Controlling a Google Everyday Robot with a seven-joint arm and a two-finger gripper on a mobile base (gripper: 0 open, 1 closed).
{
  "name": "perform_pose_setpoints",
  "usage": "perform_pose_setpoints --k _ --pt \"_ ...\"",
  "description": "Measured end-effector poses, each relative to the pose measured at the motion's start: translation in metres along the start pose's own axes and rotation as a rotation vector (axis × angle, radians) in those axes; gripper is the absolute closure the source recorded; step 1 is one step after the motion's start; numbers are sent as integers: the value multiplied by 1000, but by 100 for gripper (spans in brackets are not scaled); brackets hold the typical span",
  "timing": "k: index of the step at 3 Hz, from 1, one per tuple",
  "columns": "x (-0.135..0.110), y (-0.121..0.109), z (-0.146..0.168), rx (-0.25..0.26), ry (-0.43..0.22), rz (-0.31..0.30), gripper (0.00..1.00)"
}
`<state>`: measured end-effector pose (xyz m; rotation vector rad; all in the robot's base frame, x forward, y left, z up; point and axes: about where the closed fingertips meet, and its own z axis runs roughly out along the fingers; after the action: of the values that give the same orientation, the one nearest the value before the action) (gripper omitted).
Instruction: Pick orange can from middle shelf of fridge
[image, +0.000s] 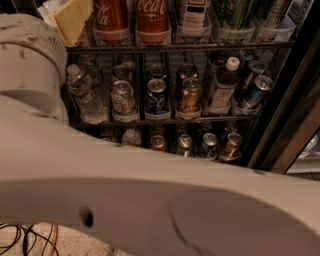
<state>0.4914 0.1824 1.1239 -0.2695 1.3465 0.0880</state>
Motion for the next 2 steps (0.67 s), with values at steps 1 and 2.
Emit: perform_pose_setpoints --k 1,2 --pt "0 0 0 0 0 0 0" --pt "2 1 -5 15 7 -4 0"
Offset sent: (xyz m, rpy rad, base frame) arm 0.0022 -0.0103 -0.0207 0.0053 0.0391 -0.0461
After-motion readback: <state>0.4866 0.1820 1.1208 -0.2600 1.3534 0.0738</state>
